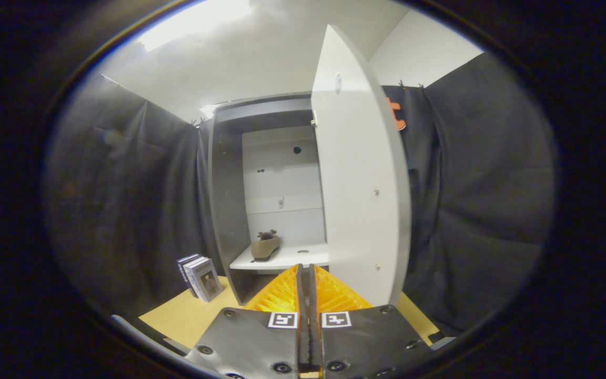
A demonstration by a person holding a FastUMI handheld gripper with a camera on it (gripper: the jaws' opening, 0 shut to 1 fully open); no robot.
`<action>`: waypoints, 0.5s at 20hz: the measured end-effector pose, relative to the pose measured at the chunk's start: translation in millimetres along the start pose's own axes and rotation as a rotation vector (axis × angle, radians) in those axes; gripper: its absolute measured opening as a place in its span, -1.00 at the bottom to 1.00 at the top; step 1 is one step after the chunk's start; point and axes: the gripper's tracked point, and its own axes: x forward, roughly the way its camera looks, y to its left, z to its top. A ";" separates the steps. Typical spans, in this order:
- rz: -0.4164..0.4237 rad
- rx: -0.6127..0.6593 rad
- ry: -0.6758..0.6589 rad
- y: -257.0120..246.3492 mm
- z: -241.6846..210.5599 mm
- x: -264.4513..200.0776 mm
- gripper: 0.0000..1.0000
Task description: Open the shoe cabinet door, grab the shoes and put them into the shoe cabinet, then close the shoe cabinet door.
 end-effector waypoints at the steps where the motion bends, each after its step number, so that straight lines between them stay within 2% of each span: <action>1: 0.021 0.000 0.030 9.7 -10.1 0.6 -0.95; 10: 0.098 0.020 0.247 47.5 -69.4 4.8 -0.95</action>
